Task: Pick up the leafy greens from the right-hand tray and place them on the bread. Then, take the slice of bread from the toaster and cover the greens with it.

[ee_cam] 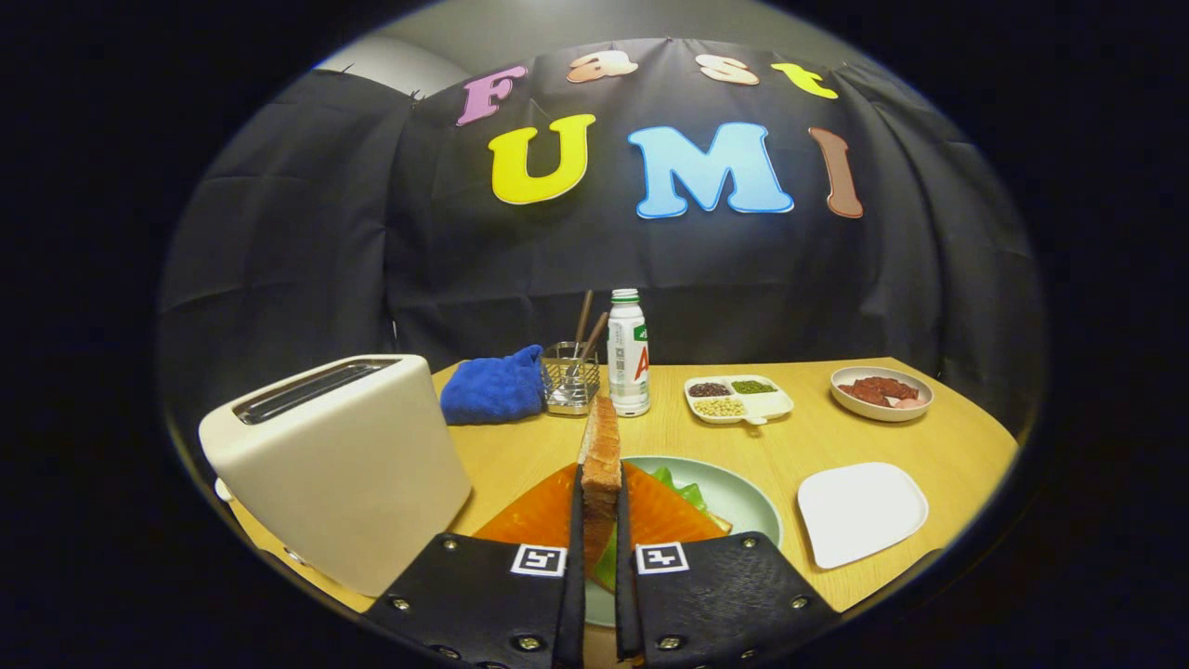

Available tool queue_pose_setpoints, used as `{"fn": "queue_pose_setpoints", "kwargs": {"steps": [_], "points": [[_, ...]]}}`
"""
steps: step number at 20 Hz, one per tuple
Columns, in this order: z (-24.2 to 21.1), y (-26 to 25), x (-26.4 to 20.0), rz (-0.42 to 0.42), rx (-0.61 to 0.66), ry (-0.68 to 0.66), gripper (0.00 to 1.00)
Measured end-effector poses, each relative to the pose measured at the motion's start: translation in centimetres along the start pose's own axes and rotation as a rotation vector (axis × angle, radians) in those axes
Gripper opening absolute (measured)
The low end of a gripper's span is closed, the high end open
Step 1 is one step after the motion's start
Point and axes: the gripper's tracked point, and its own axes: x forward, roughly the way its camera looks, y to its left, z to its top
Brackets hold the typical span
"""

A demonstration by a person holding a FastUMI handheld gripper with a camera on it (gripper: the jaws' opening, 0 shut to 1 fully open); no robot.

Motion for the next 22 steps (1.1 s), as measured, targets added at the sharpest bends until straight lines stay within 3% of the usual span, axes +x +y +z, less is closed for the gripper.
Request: {"fn": "queue_pose_setpoints", "kwargs": {"steps": [1, 6, 8, 16, 19, 22], "points": [[-0.2, -0.3, 0.0, -0.012, -0.015, -0.003, 0.19], [-0.4, -1.1, 0.1, -0.032, -0.048, -0.007, 0.24], [-0.3, -1.8, 0.0, -0.061, -0.059, -0.015, 0.32], [-1.2, -3.3, 0.6, -0.104, -0.065, -0.001, 0.35], [-0.8, -5.2, 0.6, -0.188, -0.127, -0.036, 0.53], [-1.4, -4.4, 0.7, -0.149, -0.113, -0.026, 0.53]]}}
